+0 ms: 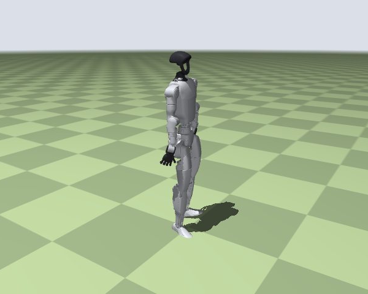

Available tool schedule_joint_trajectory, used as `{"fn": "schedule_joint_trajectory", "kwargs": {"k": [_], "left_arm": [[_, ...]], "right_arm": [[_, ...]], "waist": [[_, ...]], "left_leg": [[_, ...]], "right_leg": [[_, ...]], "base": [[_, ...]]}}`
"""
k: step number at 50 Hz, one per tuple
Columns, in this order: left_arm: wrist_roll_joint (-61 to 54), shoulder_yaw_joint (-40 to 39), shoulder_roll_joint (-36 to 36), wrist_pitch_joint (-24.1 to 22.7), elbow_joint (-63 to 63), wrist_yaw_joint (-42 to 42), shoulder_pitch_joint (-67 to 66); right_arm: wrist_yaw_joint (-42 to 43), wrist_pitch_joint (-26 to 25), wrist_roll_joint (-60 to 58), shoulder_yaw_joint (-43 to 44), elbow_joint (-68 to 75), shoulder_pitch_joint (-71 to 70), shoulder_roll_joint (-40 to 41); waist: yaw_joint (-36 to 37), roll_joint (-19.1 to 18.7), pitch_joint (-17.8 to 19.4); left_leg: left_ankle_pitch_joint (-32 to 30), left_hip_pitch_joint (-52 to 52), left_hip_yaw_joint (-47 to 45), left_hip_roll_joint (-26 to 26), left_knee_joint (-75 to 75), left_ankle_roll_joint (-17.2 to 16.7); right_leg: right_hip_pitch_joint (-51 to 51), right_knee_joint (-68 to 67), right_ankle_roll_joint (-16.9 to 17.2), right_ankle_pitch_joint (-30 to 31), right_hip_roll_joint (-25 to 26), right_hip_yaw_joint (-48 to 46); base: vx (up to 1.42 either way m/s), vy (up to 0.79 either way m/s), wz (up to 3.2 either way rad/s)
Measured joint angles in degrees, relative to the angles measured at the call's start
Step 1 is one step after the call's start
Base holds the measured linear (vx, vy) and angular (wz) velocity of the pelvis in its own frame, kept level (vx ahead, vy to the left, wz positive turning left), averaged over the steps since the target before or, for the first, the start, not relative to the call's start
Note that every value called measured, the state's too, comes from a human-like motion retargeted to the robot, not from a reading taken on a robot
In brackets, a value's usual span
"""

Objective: In place motions

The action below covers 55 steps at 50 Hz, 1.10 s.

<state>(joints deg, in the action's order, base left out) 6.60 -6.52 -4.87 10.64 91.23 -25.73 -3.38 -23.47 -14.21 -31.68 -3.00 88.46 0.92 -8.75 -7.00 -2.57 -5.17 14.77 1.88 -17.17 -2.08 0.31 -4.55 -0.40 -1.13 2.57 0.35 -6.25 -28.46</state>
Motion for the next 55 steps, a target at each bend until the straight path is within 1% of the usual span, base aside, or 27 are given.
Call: {"fn": "schedule_joint_trajectory", "kwargs": {"k": [13,27,38,47,55], "left_arm": [[1.15,0.37,-0.64,-0.63,0.51,0.22,-0.05],[6.44,2.36,-1.13,0.71,-0.81,3.76,0.12],[5.63,2.54,-1.01,0.52,-0.63,5.21,0.26],[3.35,0.98,-0.47,1.76,0.46,-0.09,0.4],[2.02,0.55,-0.07,2.04,1.0,-1.37,0.27]], "right_arm": [[0.41,-0.38,-0.18,0.1,1.18,-0.04,-0.99],[0.65,-0.59,3.14,2.14,1.59,0.0,-1.16],[0.64,-0.31,1.47,1.19,1.28,0.01,-0.64],[0.81,-0.23,1.64,1.17,1.19,-0.09,-0.83],[0.97,-0.2,1.71,1.17,1.2,-0.22,-1.11]], "waist": [[0.25,-0.02,-0.36],[0.13,-0.09,-0.28],[0.01,-0.09,-0.52],[0.05,-0.11,-0.82],[0.12,-0.16,-0.85]], "left_leg": [[-0.03,-0.13,0.2,0.08,0.03,0.04],[-0.05,-0.14,0.22,0.03,-0.01,0.05],[0.02,-0.12,0.06,-0.11,-0.06,0.02],[0.05,-0.21,0.06,-0.09,-0.07,0.02],[0.02,-0.25,0.09,-0.02,-0.06,0.04]], "right_leg": [[0.07,0.02,0.05,-0.12,-0.08,-0.25],[0.03,-0.01,0.11,-0.17,-0.06,-0.24],[-0.13,-0.02,0.13,-0.16,0.05,-0.08],[-0.2,-0.01,0.16,-0.18,0.02,-0.12],[-0.17,0.02,0.16,-0.19,-0.04,-0.16]], "base": [[0.0,0.0,0.0],[0.0,0.0,0.0],[0.0,0.0,0.0],[0.0,0.0,0.0],[0.0,0.0,0.0]]}}
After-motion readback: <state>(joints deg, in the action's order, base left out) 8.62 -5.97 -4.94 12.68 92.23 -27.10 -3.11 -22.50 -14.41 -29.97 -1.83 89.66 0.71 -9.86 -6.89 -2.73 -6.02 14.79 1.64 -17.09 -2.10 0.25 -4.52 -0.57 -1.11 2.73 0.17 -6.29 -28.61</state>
